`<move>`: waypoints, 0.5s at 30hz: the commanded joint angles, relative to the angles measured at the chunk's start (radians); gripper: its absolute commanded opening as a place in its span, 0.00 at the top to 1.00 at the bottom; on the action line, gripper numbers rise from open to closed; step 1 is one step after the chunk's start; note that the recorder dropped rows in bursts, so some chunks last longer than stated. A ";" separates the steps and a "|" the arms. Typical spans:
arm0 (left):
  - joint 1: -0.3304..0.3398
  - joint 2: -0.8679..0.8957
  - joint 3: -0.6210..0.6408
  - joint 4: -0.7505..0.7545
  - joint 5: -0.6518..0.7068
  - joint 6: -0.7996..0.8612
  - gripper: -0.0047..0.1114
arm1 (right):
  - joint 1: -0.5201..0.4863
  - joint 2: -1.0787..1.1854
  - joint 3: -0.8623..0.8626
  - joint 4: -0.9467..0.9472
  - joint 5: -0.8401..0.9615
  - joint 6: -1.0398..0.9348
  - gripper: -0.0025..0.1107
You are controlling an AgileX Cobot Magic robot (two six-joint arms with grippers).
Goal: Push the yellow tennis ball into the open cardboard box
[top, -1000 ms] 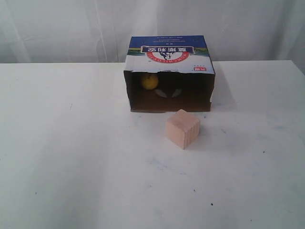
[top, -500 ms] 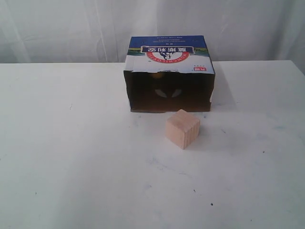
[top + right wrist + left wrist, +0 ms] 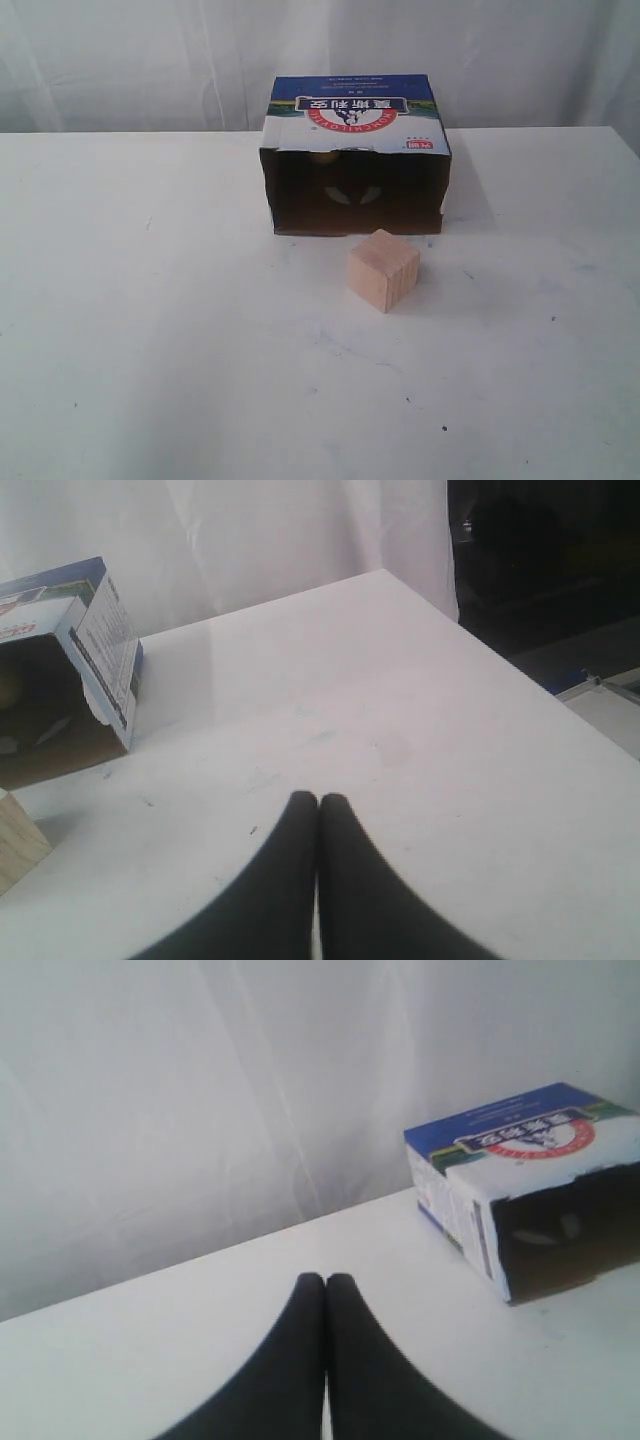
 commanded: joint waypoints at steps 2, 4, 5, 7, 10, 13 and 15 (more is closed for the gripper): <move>0.002 -0.052 0.020 0.222 -0.005 -0.196 0.96 | -0.010 -0.005 -0.001 -0.009 -0.001 0.000 0.98; 0.002 -0.062 0.024 0.209 -0.009 -0.198 0.96 | -0.010 -0.005 -0.001 -0.009 -0.001 0.000 0.98; 0.002 -0.066 0.024 0.181 -0.006 -0.203 0.96 | -0.010 -0.005 -0.001 -0.009 -0.001 0.000 0.98; 0.002 -0.081 0.024 0.110 -0.011 -0.230 0.96 | -0.010 -0.005 -0.001 -0.009 -0.001 0.000 0.98; 0.002 -0.109 0.031 0.009 -0.064 -0.230 0.96 | -0.010 -0.005 -0.001 -0.009 -0.001 0.000 0.98; 0.002 -0.133 0.066 0.014 -0.140 -0.231 0.96 | -0.010 -0.005 -0.001 -0.009 -0.001 0.000 0.98; 0.002 -0.148 0.113 0.012 -0.150 -0.238 0.96 | -0.010 -0.005 -0.001 -0.009 -0.001 0.000 0.98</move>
